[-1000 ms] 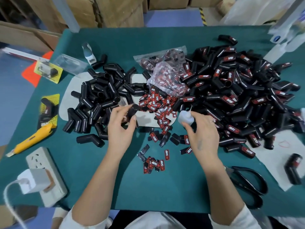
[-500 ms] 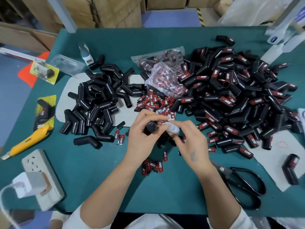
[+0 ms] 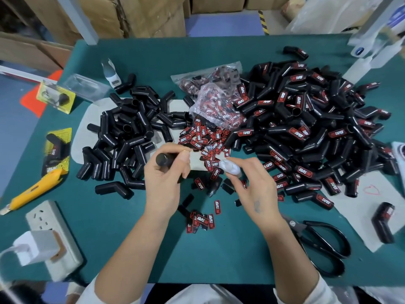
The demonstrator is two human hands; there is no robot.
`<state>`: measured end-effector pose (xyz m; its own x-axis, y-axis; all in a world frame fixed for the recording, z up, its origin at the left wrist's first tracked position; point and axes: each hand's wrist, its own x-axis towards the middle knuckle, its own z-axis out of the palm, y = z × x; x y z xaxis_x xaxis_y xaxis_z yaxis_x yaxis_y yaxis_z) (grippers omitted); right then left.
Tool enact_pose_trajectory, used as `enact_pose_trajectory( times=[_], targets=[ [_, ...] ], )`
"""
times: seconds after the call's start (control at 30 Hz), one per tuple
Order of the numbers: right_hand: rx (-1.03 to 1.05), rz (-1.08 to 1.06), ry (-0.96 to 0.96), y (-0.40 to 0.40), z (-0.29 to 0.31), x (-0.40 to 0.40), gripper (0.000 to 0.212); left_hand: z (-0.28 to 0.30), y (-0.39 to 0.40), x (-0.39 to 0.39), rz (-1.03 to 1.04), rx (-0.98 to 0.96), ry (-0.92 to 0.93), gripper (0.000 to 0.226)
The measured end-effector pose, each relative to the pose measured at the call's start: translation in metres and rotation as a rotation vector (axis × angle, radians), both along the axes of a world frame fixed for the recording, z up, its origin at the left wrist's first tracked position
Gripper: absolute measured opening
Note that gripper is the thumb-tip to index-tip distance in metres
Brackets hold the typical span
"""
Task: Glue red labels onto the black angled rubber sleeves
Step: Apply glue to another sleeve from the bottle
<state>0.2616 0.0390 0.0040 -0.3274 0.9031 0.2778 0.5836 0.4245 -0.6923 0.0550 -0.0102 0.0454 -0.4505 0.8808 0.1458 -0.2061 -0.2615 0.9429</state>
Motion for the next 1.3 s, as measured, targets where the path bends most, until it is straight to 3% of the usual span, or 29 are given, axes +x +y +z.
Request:
enact_pose_trajectory(
  times=[0.2, 0.3, 0.47, 0.63, 0.7, 0.8, 0.87, 0.93, 1.03, 1.1, 1.2, 1.3],
  targets=[
    [-0.115, 0.041, 0.241, 0.001, 0.006, 0.002, 0.043, -0.02, -0.007, -0.005, -0.315, -0.149, -0.418, 0.031],
    [-0.222, 0.018, 0.344, 0.005, 0.009, 0.005, 0.035, -0.024, -0.007, -0.006, -0.37, -0.131, -0.461, 0.037],
    [-0.301, 0.038, 0.475, 0.006, 0.015, 0.006, 0.034, -0.027, -0.006, -0.01, -0.166, -0.22, -0.179, 0.006],
    [-0.331, 0.026, 0.511, 0.006, 0.017, 0.008, 0.033, -0.034, -0.003, -0.035, 0.123, -0.344, 0.275, 0.031],
    [-0.344, 0.025, 0.514, 0.006, 0.016, 0.009, 0.032, -0.04, -0.001, -0.048, 0.23, -0.366, 0.535, 0.028],
    [-0.354, 0.037, 0.52, 0.005, 0.019, 0.007, 0.037, -0.048, 0.002, -0.056, 0.191, -0.42, 0.904, 0.011],
    [-0.355, 0.051, 0.523, 0.004, 0.021, 0.007, 0.042, -0.049, 0.003, -0.051, 0.155, -0.447, 0.948, 0.014],
    [-0.378, 0.058, 0.553, 0.004, 0.022, 0.007, 0.041, -0.047, 0.005, -0.046, 0.114, -0.473, 0.738, 0.019],
    [-0.484, 0.026, 0.69, 0.003, 0.024, 0.007, 0.036, -0.037, -0.001, -0.036, -0.17, -0.38, 0.022, 0.009],
    [-0.563, -0.002, 0.767, 0.004, 0.027, 0.007, 0.03, -0.033, -0.004, -0.029, -0.333, -0.263, -0.327, 0.016],
    [-0.626, -0.009, 0.854, 0.005, 0.029, 0.01, 0.023, -0.032, -0.005, -0.017, -0.417, -0.154, -0.426, 0.037],
    [-0.67, 0.031, 0.972, 0.005, 0.035, 0.013, 0.022, -0.03, -0.005, -0.011, -0.389, -0.176, -0.33, 0.052]
  ],
)
